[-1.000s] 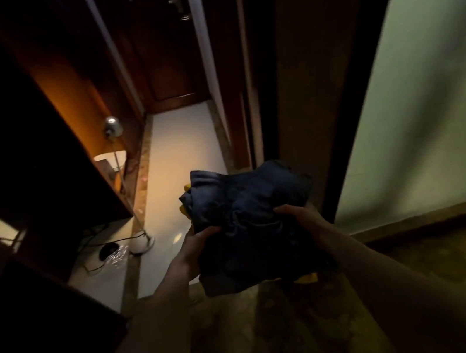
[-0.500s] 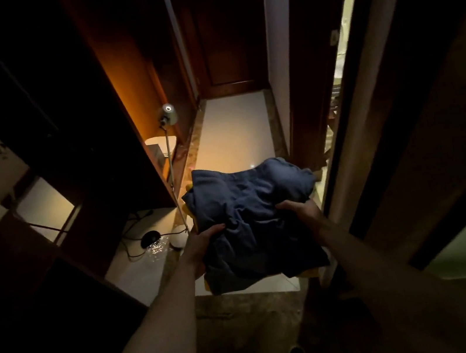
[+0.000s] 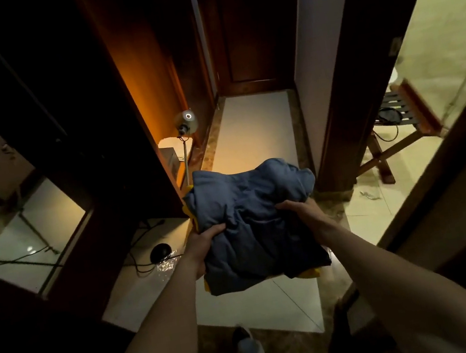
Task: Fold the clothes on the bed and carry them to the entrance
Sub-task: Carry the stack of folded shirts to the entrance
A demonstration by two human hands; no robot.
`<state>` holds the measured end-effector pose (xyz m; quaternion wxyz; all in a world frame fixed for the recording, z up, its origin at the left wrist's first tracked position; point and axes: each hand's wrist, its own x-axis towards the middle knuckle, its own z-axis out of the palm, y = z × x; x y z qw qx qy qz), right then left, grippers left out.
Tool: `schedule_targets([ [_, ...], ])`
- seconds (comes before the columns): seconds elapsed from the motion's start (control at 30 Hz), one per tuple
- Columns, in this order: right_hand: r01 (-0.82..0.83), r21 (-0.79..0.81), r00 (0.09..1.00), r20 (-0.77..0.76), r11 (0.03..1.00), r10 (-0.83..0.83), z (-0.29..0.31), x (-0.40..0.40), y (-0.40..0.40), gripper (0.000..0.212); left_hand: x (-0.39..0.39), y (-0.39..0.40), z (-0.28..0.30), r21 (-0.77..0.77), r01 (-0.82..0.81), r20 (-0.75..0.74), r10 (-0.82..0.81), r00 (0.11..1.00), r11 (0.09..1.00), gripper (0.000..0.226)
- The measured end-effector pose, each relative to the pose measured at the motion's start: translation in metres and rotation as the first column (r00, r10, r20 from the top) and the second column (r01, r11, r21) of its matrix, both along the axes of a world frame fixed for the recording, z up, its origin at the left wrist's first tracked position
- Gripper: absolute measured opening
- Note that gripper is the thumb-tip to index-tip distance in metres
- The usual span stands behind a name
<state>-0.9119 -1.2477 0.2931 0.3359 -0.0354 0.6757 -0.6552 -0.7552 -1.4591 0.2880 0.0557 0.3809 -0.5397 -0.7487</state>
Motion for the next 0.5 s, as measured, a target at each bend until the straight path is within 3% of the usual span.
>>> schedule_targets([
  [0.13,0.029,-0.017,1.000,0.012,0.999,-0.028,0.002,-0.050,-0.048,0.062,-0.059,-0.060,-0.015,0.022,0.053,0.023,-0.053,0.998,0.998,0.080],
  [0.23,0.068,-0.041,0.997,0.026,0.997,-0.067,0.006,-0.088,-0.083,0.069,-0.105,-0.102,-0.012,-0.012,0.044,0.004,-0.044,0.999,0.999,0.067],
  [0.4,0.109,-0.069,0.994,0.023,0.992,-0.108,0.024,-0.141,-0.131,0.047,-0.173,-0.156,0.002,-0.008,0.132,-0.015,-0.132,0.991,0.991,0.052],
  [0.5,0.151,-0.082,0.988,0.017,0.985,-0.150,0.026,-0.172,-0.151,0.053,-0.211,-0.181,0.003,-0.011,0.176,-0.016,-0.176,0.984,0.984,0.057],
])
